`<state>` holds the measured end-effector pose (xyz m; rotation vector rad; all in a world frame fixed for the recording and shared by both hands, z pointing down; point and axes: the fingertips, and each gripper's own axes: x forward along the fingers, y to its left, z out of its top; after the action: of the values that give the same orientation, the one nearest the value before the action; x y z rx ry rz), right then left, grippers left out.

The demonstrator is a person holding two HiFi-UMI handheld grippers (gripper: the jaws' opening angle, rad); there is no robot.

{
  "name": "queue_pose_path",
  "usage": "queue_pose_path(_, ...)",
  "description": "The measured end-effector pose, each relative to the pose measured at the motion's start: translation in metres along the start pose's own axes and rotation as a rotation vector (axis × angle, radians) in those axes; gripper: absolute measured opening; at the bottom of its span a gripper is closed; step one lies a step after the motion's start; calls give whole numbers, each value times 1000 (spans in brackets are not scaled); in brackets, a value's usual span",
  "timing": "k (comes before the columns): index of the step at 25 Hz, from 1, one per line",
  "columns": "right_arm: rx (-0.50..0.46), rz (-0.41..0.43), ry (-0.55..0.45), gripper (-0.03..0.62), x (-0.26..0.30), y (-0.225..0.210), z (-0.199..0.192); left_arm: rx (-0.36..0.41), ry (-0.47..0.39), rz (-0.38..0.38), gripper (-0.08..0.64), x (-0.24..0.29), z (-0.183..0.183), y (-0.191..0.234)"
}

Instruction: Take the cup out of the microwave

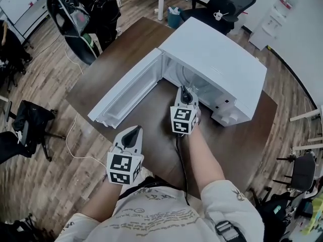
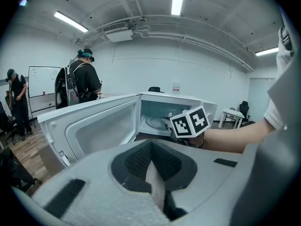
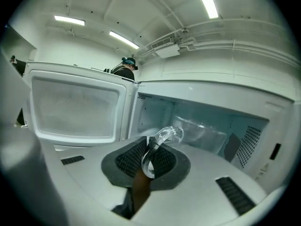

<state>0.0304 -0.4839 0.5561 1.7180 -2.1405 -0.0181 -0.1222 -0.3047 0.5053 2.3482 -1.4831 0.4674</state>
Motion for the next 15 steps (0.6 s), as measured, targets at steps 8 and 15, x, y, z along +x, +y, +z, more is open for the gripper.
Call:
queue_pose_path(8,20,25,-19,29,-70,31,18,-7,-59,-4,11,-34,5,-1)
queue_pose_path(15,77,60,-76,29,-144,55,48,5,-117,-32,11,-59,14,-14)
